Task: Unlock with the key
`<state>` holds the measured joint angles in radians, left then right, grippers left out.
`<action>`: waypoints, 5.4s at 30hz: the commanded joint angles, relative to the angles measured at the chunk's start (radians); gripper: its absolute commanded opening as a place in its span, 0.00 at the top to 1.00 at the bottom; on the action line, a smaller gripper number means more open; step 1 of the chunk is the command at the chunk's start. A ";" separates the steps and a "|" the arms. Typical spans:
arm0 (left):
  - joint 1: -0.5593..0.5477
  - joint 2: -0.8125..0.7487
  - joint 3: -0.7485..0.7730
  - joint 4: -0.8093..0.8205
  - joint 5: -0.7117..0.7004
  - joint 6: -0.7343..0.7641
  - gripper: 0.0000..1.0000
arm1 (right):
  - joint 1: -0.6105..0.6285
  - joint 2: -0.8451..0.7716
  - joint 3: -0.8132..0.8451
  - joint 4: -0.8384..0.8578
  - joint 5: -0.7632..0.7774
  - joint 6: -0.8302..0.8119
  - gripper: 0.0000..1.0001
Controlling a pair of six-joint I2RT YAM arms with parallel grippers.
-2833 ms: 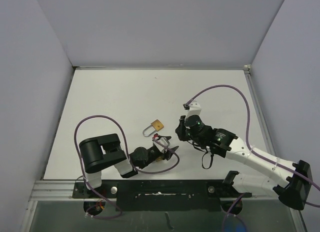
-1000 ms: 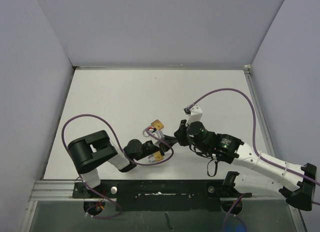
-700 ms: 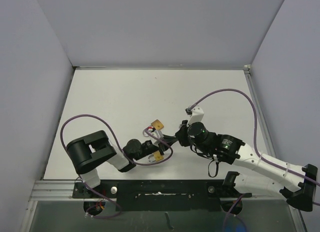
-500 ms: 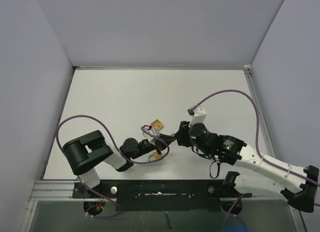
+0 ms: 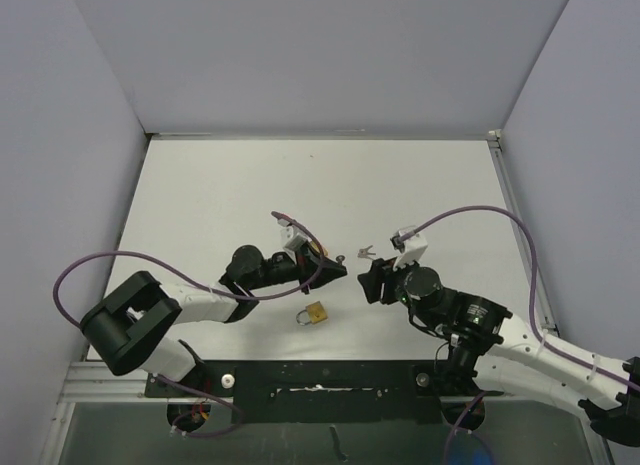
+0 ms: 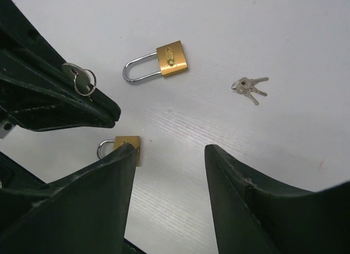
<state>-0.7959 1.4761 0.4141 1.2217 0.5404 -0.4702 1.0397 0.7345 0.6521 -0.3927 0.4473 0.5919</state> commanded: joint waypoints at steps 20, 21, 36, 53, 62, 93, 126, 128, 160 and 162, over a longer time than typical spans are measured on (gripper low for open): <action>0.053 -0.040 0.152 -0.377 0.534 -0.109 1.00 | -0.299 0.026 -0.135 0.521 -0.746 -0.089 0.47; 0.059 -0.027 0.162 -0.376 0.541 -0.115 1.00 | -0.299 0.026 -0.139 0.538 -0.762 -0.084 0.47; 0.085 0.102 0.224 -0.150 0.590 -0.272 1.00 | -0.299 0.044 -0.206 0.609 -0.806 -0.061 0.58; 0.075 0.098 0.190 -0.082 0.592 -0.312 1.00 | -0.299 0.087 -0.211 0.669 -0.816 -0.061 0.77; 0.075 0.093 0.182 -0.065 0.595 -0.319 1.00 | -0.298 0.110 -0.200 0.673 -0.821 -0.062 0.96; -0.120 -0.376 -0.066 -0.687 -0.636 0.090 0.36 | -0.440 -0.038 -0.328 0.613 -0.427 0.149 1.00; -0.349 -0.100 -0.114 -0.688 -0.622 0.274 0.34 | -0.624 -0.026 -0.402 0.700 -0.627 0.201 1.00; -0.343 -0.082 -0.119 -0.665 -0.608 0.272 0.34 | -0.624 -0.023 -0.394 0.690 -0.633 0.199 1.00; -0.316 0.080 -0.020 -0.813 -0.545 0.190 0.37 | -0.625 -0.046 -0.386 0.669 -0.665 0.196 1.00; -0.321 0.089 -0.021 -0.811 -0.550 0.171 0.37 | -0.626 -0.044 -0.387 0.669 -0.667 0.195 1.00</action>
<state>-1.0988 1.5078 0.3969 0.5636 -0.0128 -0.2371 0.4236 0.6857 0.2462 0.2268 -0.2039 0.7937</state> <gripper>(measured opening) 0.633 0.074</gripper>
